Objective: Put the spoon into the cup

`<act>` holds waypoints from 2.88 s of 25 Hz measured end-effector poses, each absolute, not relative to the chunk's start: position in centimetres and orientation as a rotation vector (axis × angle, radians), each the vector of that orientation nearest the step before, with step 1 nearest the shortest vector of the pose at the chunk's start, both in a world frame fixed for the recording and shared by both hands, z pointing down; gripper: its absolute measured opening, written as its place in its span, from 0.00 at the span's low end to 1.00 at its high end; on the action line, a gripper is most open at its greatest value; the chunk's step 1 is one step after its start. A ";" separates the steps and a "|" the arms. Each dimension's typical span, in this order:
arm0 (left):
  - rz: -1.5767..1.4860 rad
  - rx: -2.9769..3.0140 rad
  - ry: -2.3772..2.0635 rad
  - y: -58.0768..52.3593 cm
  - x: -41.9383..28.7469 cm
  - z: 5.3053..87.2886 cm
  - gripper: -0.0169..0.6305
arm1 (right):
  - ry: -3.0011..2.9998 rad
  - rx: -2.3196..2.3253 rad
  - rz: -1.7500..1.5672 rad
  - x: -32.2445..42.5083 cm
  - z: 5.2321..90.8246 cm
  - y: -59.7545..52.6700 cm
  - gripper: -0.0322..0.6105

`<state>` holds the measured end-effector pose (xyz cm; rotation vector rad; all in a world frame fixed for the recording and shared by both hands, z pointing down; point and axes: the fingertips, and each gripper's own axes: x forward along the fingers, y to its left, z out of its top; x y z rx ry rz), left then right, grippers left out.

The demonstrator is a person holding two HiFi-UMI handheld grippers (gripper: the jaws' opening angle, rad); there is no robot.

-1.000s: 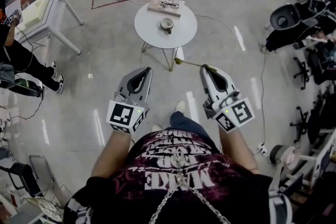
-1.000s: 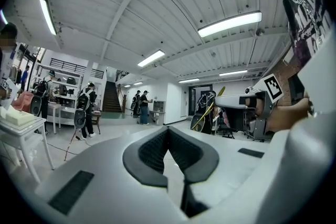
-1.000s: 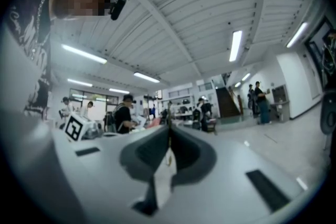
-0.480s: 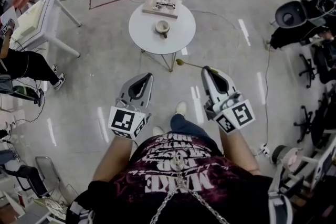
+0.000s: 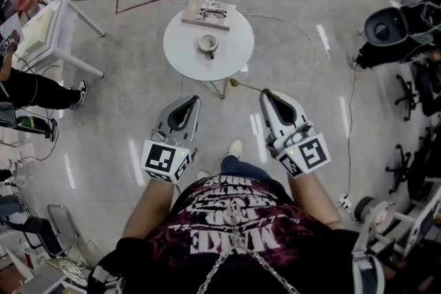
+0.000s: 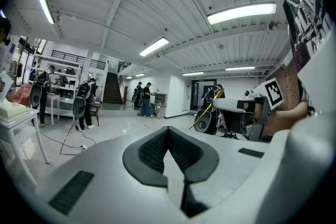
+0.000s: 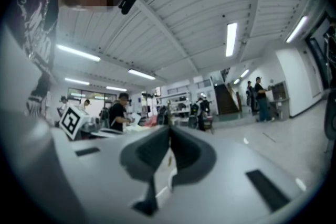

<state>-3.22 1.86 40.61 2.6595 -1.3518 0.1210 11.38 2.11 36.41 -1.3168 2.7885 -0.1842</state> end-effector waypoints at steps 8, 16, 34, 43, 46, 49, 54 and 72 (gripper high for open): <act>0.112 2.643 -1.419 -0.8 -1.6 39.6 0.07 | 2.816 -1.234 -0.153 12.7 35.7 -0.8 0.11; 0.111 2.606 -1.506 -2.6 -0.5 39.0 0.07 | 2.825 -1.156 -0.139 14.2 35.6 -3.3 0.11; 0.122 2.562 -1.596 -3.3 -0.5 37.9 0.07 | 2.815 -1.097 -0.150 15.8 35.5 -5.2 0.11; 0.100 2.585 -1.550 -6.2 -1.2 37.5 0.07 | 2.809 -1.151 -0.157 15.2 35.4 -7.0 0.11; 0.096 2.593 -1.535 -7.3 -1.4 37.5 0.07 | 2.810 -1.159 -0.162 14.7 35.3 -7.9 0.11; 0.094 2.587 -1.531 -8.1 -2.1 37.8 0.07 | 2.806 -1.169 -0.171 14.3 35.5 -8.7 0.11; 0.088 2.566 -1.532 -8.9 -3.4 38.2 0.07 | 2.806 -1.176 -0.190 13.4 35.6 -9.3 0.11; 0.074 2.551 -1.468 -13.2 -7.2 40.2 0.07 | 2.799 -1.223 -0.262 9.7 36.5 -13.7 0.11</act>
